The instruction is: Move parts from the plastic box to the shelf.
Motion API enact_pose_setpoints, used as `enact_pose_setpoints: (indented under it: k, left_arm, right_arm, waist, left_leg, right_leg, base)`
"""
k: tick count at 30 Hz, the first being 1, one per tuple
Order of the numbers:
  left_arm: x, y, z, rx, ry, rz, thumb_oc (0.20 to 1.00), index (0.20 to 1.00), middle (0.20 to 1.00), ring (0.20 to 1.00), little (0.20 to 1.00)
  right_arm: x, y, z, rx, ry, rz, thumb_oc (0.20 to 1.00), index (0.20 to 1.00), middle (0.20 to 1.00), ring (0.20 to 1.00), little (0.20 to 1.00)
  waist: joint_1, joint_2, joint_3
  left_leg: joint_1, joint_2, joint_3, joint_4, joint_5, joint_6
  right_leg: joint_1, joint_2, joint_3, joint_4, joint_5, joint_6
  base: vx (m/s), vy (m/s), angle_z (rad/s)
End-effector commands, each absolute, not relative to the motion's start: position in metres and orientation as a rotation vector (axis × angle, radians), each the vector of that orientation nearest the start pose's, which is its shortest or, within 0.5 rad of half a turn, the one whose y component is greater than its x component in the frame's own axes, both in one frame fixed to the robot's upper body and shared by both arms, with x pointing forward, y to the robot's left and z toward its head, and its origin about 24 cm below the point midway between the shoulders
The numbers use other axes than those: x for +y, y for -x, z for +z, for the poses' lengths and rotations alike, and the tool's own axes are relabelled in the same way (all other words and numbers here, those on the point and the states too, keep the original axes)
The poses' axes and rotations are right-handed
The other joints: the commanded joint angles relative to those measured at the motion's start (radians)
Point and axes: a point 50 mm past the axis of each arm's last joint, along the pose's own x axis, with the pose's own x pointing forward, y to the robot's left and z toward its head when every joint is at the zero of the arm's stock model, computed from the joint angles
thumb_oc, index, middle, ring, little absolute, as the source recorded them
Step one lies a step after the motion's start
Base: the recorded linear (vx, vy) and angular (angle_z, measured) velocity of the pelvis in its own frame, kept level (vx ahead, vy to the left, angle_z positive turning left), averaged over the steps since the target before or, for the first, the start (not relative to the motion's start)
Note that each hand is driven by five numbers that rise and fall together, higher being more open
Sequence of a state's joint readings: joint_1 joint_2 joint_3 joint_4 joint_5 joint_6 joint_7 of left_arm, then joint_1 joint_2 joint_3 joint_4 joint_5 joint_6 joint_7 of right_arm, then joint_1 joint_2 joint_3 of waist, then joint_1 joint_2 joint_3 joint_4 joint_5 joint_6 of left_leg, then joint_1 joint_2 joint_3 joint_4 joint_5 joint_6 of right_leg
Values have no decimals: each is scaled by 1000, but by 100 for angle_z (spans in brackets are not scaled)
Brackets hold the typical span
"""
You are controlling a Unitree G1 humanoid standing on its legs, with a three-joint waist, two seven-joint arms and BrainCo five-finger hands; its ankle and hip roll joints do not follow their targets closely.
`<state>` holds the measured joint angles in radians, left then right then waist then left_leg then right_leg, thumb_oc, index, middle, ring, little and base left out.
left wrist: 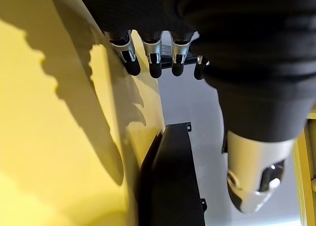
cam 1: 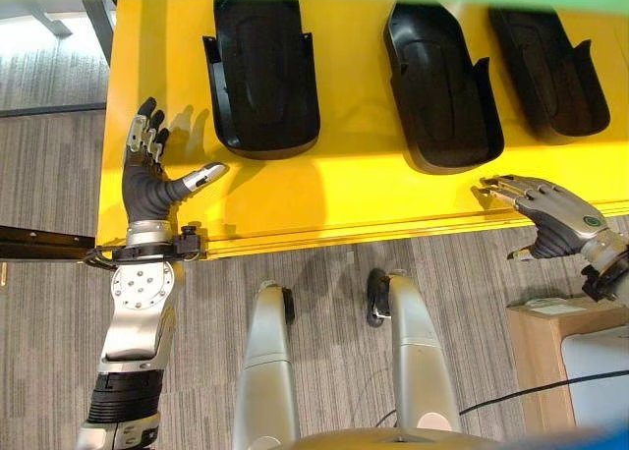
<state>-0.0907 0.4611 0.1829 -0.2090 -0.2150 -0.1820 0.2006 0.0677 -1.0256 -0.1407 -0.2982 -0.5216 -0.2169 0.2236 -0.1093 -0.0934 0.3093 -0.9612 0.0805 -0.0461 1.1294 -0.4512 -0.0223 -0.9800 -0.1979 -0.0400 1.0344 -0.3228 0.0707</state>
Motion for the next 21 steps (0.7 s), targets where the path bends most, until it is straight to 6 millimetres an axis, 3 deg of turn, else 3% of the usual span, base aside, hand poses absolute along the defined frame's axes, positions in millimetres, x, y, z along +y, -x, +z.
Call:
enact_pose_setpoints:
  k: [1, 10, 21]
  left_arm:
    - [236, -256, 163, -535, -233, 168, 1000, 1000, 1000, 1000, 1000]
    - [239, -255, 162, -539, -217, 196, 1000, 1000, 1000, 1000, 1000]
    - [242, -253, 161, -538, -199, 221, 1000, 1000, 1000, 1000, 1000]
  right_arm:
    - [-238, -237, 198, -422, 1563, 292, 1000, 1000, 1000, 1000, 1000]
    - [-222, -244, 207, -540, 1474, 259, 1000, 1000, 1000, 1000, 1000]
    - [-230, -252, 211, -552, 1456, 139, 1000, 1000, 1000, 1000, 1000]
  waist:
    - [3, 18, 11]
    - [12, 22, 9]
    - [16, 28, 14]
  left_leg:
    - [-17, 41, -33, -9, -4, -13]
    - [-23, 37, -37, -6, -2, -10]
    - [-30, 36, -36, 3, -5, -8]
  right_leg:
    - [40, 3, 30, -10, -37, 11]
    - [37, 1, 28, 0, -46, 6]
    - [32, -2, 25, 11, -51, 5]
  base:
    - [0, 0, 0]
    - [2, -4, 1]
    - [0, 0, 0]
